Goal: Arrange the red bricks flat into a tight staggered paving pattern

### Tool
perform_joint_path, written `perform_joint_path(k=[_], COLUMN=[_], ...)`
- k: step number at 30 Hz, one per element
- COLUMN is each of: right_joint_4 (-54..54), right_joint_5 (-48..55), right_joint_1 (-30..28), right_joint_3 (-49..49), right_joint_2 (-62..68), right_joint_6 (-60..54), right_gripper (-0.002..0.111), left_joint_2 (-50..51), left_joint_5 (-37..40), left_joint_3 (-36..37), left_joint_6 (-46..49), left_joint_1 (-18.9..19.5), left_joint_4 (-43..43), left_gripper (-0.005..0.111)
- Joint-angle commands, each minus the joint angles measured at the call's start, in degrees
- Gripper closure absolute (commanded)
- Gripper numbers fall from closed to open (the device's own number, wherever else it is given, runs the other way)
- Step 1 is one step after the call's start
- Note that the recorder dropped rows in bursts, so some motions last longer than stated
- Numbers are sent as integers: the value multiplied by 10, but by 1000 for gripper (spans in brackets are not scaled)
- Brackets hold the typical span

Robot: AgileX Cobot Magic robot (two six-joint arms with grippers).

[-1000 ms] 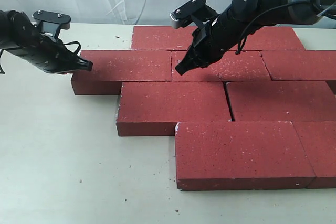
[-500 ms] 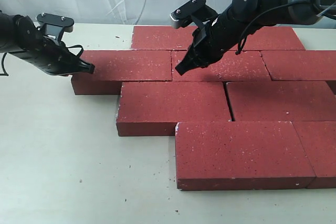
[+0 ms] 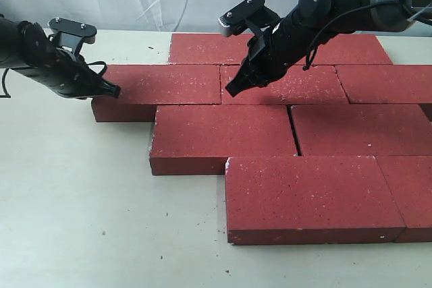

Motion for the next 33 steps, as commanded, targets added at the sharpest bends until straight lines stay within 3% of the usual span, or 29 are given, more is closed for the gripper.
perform_joint_path(k=[1,10,23,29,33], right_joint_4=[-2,-2,-9,-48,-157], right_joint_5=[4,4,-31,17,74], right_joint_1=[-2,-2,-2,-3,-3], right_joint_3=[1,1,-11,-43,-67], right_joint_2=[-2,-2,-2,-2,-5], right_joint_6=[-1,-1,-1,19,126], right_gripper=[109,109,109,109,109], left_joint_2=[0,-29,-93,-125,-141], left_joint_5=[-7,4,81,91,65], left_joint_3=[1,1,1,1,-10], left_joint_6=[0,0,0,0,0], left_joint_1=[5,5,20,20,20], left_joint_4=[2,18,13,10,-16], left_gripper=[107,107,107,107,107])
